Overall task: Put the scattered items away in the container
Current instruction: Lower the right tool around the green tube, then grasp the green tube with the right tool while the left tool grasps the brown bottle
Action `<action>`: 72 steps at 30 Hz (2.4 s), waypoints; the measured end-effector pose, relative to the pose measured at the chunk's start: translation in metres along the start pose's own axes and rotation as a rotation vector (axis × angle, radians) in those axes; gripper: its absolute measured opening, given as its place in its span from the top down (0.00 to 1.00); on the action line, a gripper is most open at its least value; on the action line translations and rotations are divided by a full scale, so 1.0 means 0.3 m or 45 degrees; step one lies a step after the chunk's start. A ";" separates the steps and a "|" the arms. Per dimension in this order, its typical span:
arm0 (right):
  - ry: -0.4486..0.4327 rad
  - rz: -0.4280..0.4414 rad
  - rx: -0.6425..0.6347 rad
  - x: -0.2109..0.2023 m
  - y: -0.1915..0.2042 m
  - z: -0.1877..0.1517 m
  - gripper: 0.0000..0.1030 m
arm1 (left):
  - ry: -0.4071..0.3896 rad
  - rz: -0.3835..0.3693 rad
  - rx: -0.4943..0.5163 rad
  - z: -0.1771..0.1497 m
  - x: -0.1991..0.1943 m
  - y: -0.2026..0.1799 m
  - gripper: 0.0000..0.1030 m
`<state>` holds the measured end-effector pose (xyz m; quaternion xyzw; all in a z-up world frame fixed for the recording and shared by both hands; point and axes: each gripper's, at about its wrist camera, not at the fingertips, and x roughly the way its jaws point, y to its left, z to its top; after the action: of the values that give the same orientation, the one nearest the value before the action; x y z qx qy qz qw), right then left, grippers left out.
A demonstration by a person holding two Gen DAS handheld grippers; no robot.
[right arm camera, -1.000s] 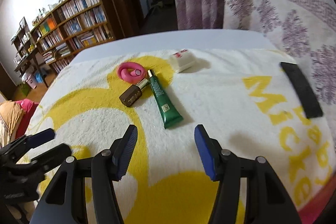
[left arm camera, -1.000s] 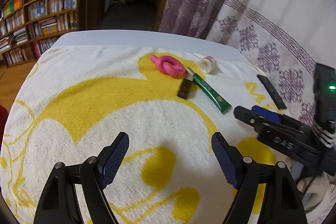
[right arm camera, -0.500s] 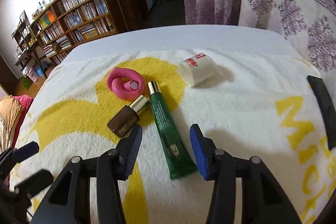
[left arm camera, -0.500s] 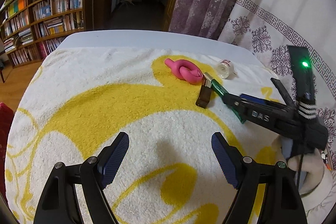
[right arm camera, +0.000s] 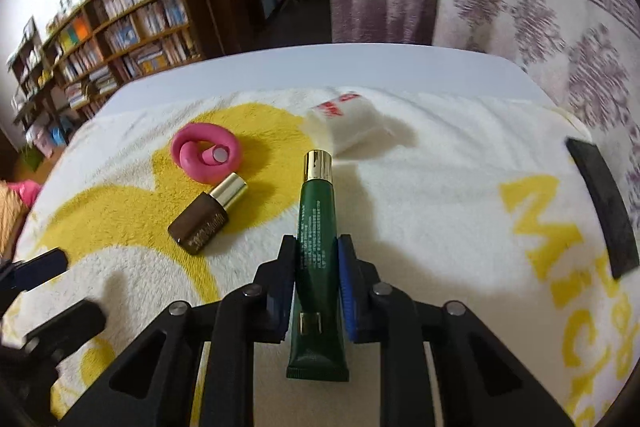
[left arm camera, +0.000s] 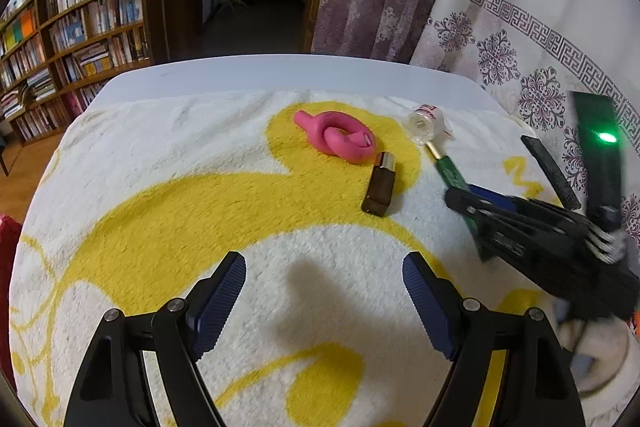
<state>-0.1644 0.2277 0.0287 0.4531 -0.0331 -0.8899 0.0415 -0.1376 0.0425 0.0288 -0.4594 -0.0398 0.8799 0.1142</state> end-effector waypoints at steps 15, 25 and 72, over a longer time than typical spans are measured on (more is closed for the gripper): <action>-0.094 0.053 0.088 -0.173 -0.052 -0.088 0.78 | -0.001 0.037 0.043 0.107 0.182 -0.087 0.20; -0.099 0.056 0.087 -0.149 -0.050 -0.110 0.78 | -0.003 0.046 0.088 0.114 0.248 -0.100 0.47; -0.351 0.030 0.358 -0.636 -0.233 -0.329 0.78 | -0.283 -0.123 0.352 -0.030 -0.244 -0.405 0.80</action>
<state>0.0240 0.3150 0.1173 0.3278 -0.1678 -0.9296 -0.0167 -0.0698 0.1426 0.1035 -0.3368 0.0471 0.9159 0.2133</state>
